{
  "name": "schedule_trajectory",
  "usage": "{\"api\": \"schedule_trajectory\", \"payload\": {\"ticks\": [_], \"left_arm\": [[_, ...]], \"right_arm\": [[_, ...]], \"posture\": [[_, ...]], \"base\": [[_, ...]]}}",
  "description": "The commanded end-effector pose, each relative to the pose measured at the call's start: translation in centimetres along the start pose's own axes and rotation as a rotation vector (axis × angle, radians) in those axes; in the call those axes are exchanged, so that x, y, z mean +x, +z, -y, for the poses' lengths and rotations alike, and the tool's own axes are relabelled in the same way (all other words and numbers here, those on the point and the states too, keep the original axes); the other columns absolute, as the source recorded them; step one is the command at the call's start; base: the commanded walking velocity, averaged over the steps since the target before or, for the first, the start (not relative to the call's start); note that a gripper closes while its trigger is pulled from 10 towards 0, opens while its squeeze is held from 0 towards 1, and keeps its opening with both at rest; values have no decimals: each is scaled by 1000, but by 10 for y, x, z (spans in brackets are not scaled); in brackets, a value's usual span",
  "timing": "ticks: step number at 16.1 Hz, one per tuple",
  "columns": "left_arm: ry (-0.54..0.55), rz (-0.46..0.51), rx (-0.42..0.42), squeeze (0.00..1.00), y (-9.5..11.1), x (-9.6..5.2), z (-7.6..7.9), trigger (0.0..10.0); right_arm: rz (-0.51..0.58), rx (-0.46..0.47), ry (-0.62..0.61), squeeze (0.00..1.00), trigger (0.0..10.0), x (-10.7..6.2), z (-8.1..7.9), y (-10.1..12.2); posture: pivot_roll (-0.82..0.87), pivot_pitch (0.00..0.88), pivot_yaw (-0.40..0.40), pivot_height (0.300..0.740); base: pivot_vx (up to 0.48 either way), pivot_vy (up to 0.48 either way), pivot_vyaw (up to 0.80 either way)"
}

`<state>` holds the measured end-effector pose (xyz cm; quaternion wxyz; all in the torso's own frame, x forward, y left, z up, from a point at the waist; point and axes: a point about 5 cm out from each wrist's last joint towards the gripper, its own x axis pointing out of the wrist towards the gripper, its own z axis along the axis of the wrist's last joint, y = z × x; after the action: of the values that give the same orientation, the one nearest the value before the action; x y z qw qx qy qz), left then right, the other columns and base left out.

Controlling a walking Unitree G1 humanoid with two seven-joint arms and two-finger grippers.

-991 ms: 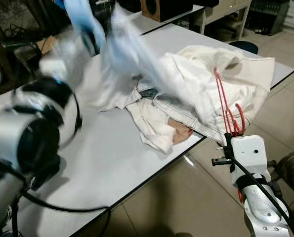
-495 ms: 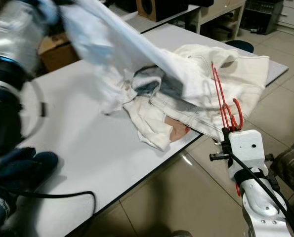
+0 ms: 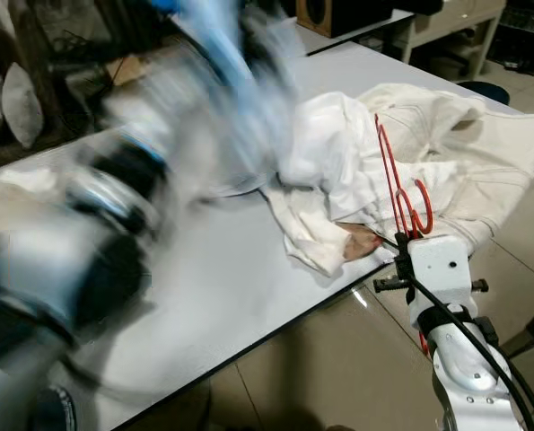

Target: Hang hanger

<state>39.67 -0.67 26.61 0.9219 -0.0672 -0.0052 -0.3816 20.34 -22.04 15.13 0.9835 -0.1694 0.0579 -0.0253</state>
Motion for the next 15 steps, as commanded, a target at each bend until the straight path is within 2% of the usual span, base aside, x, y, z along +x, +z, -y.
{"api": "schedule_trajectory", "payload": {"ticks": [1,2,3,4,5,7,9,10,11,13,14,15], "left_arm": [[-56,-136,48,0,-41,-1,11,0],[-78,-169,55,0,-52,-2,17,0],[-145,-255,68,0,-78,-6,25,10000],[-204,-307,92,275,-93,-11,29,10000],[-226,-320,87,1000,-97,-14,28,10000],[-286,-339,70,1000,-93,-22,19,10000],[-405,-408,156,1000,-90,-38,3,10000],[-411,-432,199,1000,-91,-44,-4,10000],[-411,-465,253,1000,-90,-54,-18,10000],[-433,-495,270,1000,-84,-76,-41,10000],[-392,-522,310,1000,-84,-83,-52,10000],[-268,-548,384,1000,-82,-88,-69,10000]], "right_arm": [[24,3,-20,0,10000,-6,2,6],[22,2,-23,0,10000,-6,2,5],[19,5,-26,0,10000,-8,2,5],[17,6,-27,0,10000,-9,2,4],[16,5,-27,0,10000,-10,2,4],[14,6,-31,0,10000,-11,2,4],[13,5,-25,0,10000,-10,2,3],[13,5,-23,0,10000,-10,1,3],[13,5,-20,0,10000,-10,1,3],[12,2,-18,0,10000,-10,2,3],[11,1,-17,0,10000,-10,2,2],[12,1,-17,0,10000,-10,2,3]], "posture": [[-278,0,192,740],[-278,0,192,740],[-281,0,196,740],[-282,0,197,740],[-282,0,199,740],[-278,0,197,740],[-271,0,190,740],[-269,0,187,740],[-268,0,187,740],[-268,0,187,740],[-270,0,187,740],[-270,0,186,740]], "base": [[0,0,0],[0,0,0],[0,0,0],[0,0,0],[0,0,0],[0,0,0],[0,0,0],[0,0,0],[0,0,0],[0,0,0],[0,0,0],[0,0,0]]}}
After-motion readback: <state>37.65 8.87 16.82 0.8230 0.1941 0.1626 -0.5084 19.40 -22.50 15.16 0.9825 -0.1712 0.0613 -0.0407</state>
